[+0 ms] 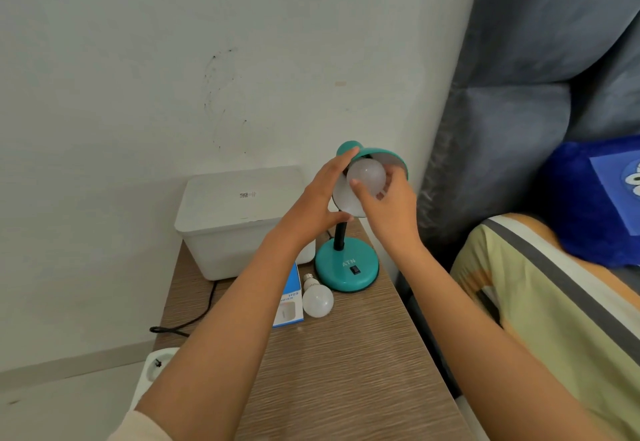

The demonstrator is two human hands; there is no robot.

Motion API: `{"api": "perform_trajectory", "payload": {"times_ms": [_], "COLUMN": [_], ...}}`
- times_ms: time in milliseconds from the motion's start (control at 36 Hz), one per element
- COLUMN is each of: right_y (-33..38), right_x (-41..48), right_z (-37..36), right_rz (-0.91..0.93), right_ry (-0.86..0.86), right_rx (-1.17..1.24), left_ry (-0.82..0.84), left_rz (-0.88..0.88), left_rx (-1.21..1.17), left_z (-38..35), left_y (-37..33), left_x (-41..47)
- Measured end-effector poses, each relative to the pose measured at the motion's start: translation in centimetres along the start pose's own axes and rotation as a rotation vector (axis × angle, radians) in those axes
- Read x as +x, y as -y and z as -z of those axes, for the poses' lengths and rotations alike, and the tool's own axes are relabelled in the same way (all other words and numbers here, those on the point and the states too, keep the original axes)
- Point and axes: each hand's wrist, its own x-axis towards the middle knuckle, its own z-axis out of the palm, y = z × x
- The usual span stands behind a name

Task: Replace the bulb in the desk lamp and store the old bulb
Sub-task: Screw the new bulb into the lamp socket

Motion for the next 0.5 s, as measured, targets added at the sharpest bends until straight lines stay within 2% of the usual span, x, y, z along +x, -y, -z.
{"api": "perform_trajectory", "payload": {"times_ms": [139,194,278,417,500], "right_y": [0.21,0.25,0.14,0.31,0.37], "right_x": [0.23,-0.09,-0.32,0.06,-0.03], "right_z": [0.20,-0.09,-0.24,-0.52,-0.68], "right_rz": [-0.129,-0.003,0.179,0.034,0.025], "right_ry": [0.022,-0.034,-0.025,-0.074,-0.097], "right_rx": [0.086,-0.013,-0.142,0.000,0.006], "left_ry": [0.004,0.006,0.000,0.005,-0.001], "left_rz": [0.007,0.008,0.009,0.012,0.014], "left_rx": [-0.009,-0.013,-0.026,-0.012,-0.006], "left_z": [0.04,-0.09,-0.03,0.14,-0.01], "left_y": [-0.03,-0.13,-0.11,-0.20,-0.17], "left_x": [0.15,0.20,0.06,0.00,0.05]}}
